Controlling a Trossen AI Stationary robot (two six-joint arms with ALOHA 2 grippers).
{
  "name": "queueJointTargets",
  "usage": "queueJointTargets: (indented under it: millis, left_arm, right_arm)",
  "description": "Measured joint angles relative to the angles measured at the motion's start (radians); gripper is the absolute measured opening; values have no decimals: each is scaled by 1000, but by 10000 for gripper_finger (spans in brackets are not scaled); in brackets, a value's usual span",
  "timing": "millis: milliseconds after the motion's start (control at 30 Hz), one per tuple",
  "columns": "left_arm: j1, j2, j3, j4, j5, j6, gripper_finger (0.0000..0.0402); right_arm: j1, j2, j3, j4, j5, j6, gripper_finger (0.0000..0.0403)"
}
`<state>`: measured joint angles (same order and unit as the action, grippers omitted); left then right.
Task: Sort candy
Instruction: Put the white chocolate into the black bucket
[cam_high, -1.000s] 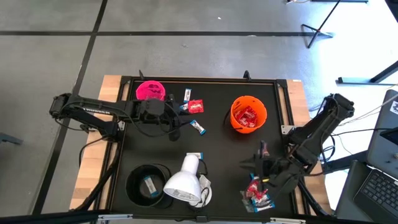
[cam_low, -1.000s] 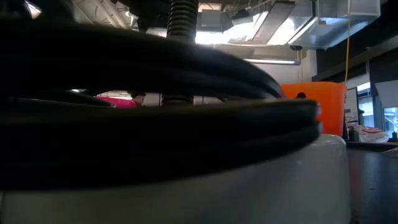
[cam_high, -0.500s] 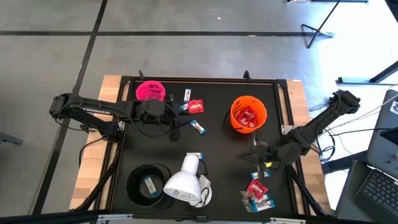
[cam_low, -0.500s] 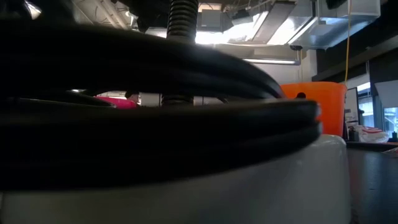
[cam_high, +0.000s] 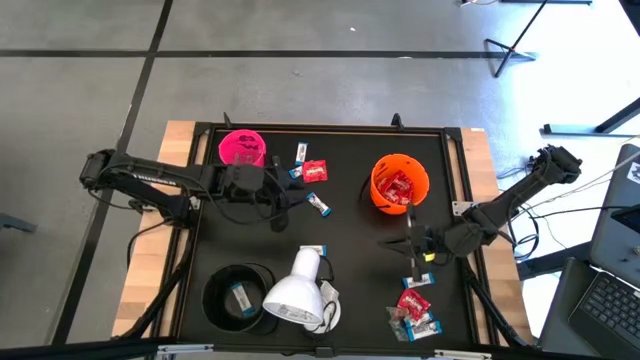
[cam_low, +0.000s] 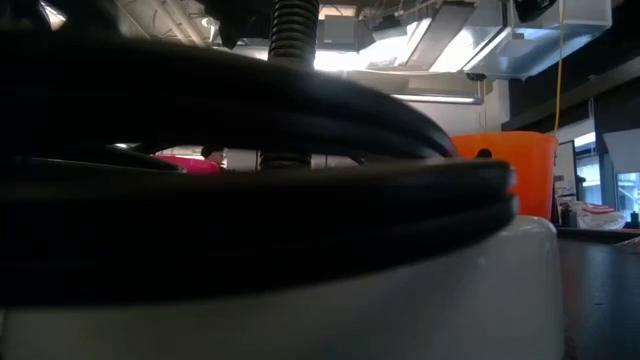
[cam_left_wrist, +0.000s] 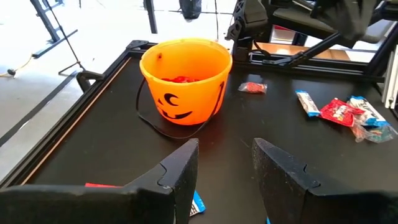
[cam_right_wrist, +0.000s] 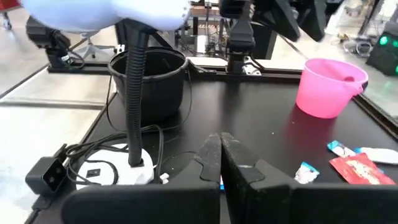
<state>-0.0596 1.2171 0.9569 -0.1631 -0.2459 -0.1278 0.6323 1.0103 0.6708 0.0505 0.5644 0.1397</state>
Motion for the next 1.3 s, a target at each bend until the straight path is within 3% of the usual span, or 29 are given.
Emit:
queueJointTargets:
  millis: [167,333,533,867,1133,1300]
  left_arm:
    - [-1,0,0,0,0,0,144]
    - [-2,0,0,0,-5,0,144]
    - [-2,0,0,0,-26,0,144]
    - [-15,0,0,-2,-26,0,144]
    - [-20,0,0,-2,-27,0,144]
    - [-20,0,0,-2,-27,-1,144]
  right_arm:
    - [2,0,0,-111,-19,122,5]
    - [2,4,0,-359,-219,393,17]
    - [38,48,0,-584,-400,670,75]
    - [165,190,0,-711,-414,820,166]
    - [254,306,0,-796,-520,942,174]
    - [301,354,0,-797,-532,988,174]
